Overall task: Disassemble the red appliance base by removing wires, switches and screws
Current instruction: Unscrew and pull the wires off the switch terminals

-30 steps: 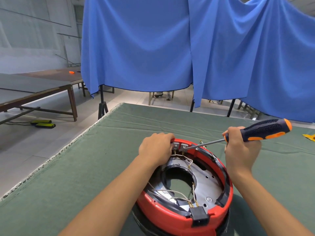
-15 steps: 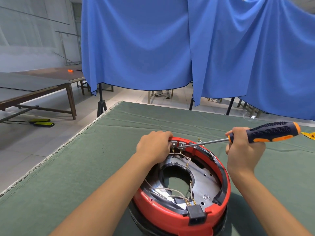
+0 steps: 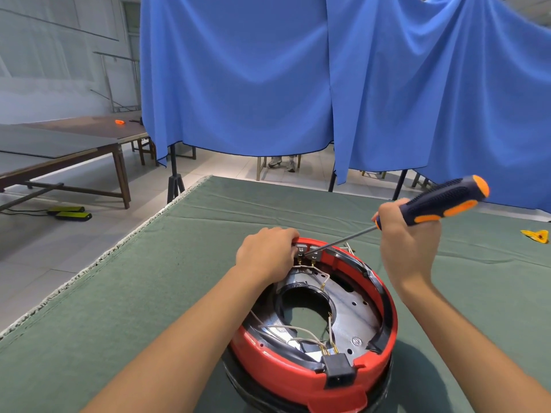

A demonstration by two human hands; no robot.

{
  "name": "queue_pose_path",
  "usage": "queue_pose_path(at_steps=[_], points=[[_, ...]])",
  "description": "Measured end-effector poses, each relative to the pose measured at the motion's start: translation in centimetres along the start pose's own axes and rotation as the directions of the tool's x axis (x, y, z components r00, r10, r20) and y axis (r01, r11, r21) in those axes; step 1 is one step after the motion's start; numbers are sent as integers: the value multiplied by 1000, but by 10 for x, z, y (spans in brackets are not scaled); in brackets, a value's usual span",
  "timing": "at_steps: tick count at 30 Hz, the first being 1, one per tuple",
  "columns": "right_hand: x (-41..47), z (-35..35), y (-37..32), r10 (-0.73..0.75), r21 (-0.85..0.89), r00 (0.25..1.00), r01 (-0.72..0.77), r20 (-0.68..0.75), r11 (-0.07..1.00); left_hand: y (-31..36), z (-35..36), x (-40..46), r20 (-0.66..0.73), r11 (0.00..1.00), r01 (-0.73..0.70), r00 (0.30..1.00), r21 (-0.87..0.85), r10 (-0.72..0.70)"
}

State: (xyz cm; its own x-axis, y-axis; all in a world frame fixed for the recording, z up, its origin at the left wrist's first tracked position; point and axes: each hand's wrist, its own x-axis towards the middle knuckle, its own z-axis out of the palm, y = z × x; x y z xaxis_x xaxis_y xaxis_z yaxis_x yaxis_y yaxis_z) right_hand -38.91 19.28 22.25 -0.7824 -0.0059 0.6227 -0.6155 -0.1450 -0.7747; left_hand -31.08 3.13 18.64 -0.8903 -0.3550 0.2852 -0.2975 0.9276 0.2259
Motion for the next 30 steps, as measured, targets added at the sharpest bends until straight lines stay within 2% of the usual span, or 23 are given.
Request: queue_pose_path(at_steps=[12, 23, 30], points=[[53, 23, 7, 170, -231, 985, -167, -9, 958, 0, 0, 0, 0, 1000, -2, 1000, -12, 2], [70, 34, 12, 352, -234, 936, -343, -6, 910, 1, -1, -1, -11, 1000, -12, 1000, -15, 12], [73, 35, 14, 366, -252, 931, -353, 6, 901, 1, -2, -1, -13, 1000, -15, 1000, -25, 15]])
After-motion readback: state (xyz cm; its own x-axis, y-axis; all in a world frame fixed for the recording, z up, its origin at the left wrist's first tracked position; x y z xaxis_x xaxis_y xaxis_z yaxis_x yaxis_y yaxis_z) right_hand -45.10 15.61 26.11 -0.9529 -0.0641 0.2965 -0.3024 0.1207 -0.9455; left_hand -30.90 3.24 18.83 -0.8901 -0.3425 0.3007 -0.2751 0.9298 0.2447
